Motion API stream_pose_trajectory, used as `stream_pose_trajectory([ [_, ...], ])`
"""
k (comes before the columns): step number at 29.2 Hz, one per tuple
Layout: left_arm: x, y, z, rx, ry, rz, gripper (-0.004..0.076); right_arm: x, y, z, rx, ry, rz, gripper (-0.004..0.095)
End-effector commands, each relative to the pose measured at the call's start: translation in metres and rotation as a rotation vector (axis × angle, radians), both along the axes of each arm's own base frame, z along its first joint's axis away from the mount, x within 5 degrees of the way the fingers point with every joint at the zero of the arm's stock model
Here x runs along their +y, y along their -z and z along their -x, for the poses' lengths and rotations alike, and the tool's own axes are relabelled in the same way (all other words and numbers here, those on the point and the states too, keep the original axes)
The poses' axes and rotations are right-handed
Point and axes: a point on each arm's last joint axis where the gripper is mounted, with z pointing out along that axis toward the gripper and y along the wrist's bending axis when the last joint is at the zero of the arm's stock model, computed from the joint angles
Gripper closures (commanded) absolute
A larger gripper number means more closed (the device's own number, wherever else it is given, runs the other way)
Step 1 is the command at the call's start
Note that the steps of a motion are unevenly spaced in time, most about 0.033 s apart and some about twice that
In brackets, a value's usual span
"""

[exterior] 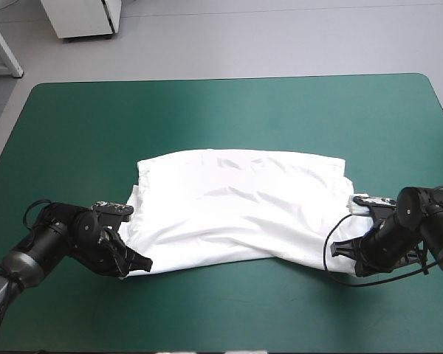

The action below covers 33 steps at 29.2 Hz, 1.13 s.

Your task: Fold the cloth

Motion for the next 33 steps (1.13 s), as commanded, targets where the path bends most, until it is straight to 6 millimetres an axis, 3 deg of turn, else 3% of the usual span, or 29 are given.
stream_pose_trajectory([
  [1,-0.003,-0.013,-0.003,-0.065,-0.004,0.033,0.0634,0.002,-0.01,0.004,-0.013,-0.012,-0.018,0.0774],
  [6,-0.003,-0.027,-0.004,-0.059,0.031,0.028,0.03,0.005,-0.013,0.003,-0.017,-0.01,-0.058,0.037],
  [9,-0.003,-0.043,-0.006,-0.06,0.042,0.012,0.0204,0.005,-0.025,-0.002,-0.063,-0.005,-0.054,0.0314],
  [14,-0.003,-0.088,-0.015,-0.218,0.046,0.029,0.0246,-0.002,-0.069,-0.015,-0.236,0.019,0.016,0.0404],
  [19,-0.005,-0.126,-0.022,-0.357,0.041,0.064,0.0312,-0.009,-0.087,-0.033,-0.297,0.044,0.097,0.0405],
  [23,-0.005,-0.139,-0.023,-0.405,0.042,0.074,0.0344,-0.015,-0.076,-0.053,-0.261,0.068,0.128,0.0405],
  [33,-0.005,-0.139,-0.024,-0.411,0.043,0.076,0.0353,-0.044,-0.024,-0.102,-0.164,0.177,0.094,0.0459],
])
